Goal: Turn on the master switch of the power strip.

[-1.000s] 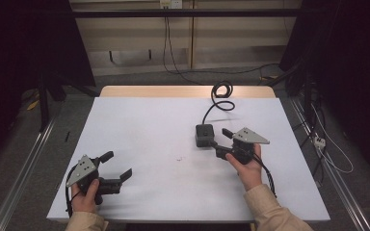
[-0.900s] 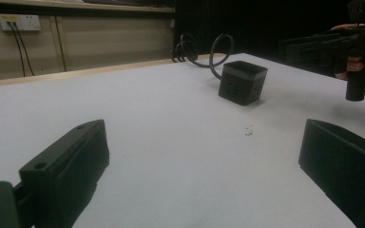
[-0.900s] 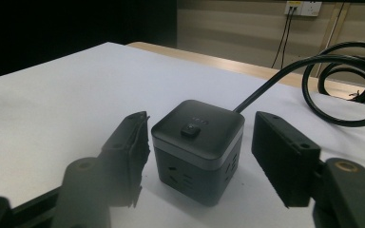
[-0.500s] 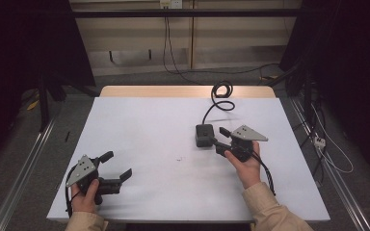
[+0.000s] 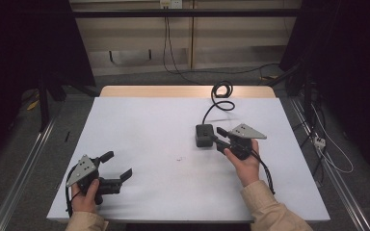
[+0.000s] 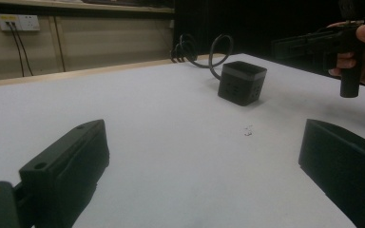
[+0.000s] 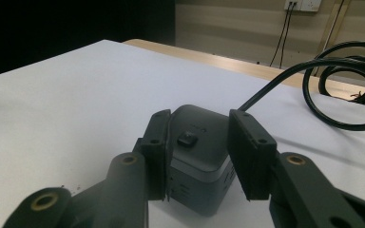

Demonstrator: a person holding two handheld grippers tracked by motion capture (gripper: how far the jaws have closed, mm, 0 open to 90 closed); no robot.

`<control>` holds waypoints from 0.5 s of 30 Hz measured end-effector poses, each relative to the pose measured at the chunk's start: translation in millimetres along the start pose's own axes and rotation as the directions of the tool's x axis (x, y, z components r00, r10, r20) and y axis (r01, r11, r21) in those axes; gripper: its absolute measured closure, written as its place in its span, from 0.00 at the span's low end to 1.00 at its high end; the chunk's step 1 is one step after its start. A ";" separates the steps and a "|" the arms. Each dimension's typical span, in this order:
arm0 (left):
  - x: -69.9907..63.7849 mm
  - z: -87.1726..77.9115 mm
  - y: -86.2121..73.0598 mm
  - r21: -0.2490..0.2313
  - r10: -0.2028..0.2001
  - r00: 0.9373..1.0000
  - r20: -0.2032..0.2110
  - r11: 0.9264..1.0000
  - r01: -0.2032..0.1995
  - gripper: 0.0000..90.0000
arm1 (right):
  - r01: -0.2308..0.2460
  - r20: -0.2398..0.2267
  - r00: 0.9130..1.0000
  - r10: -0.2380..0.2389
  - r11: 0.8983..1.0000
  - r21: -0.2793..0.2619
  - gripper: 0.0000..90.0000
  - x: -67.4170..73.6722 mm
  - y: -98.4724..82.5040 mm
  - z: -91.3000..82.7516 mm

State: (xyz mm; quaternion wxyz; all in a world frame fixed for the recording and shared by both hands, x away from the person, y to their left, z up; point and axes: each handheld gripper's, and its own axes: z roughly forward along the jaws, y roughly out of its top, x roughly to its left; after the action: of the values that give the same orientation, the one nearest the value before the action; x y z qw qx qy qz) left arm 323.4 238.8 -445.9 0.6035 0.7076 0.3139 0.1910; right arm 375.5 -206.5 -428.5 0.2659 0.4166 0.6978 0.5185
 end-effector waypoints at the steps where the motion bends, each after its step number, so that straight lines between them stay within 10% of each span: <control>1: -0.1 0.2 -0.1 0.000 -0.001 1.000 0.001 1.000 0.001 0.03 | -0.001 0.001 1.000 0.001 1.000 -0.001 0.69 -0.1 0.1 0.1; 15: 0.6 0.2 -0.8 0.002 -0.004 1.000 0.001 1.000 0.004 0.03 | 0.013 -0.008 1.000 -0.013 1.000 0.020 0.81 -1.3 3.4 3.9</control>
State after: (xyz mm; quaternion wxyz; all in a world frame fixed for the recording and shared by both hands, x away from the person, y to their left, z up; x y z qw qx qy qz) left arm 323.8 239.0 -446.7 0.6034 0.7078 0.3150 0.1891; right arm 380.3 -205.2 -426.7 0.2625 0.4125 0.7067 0.5113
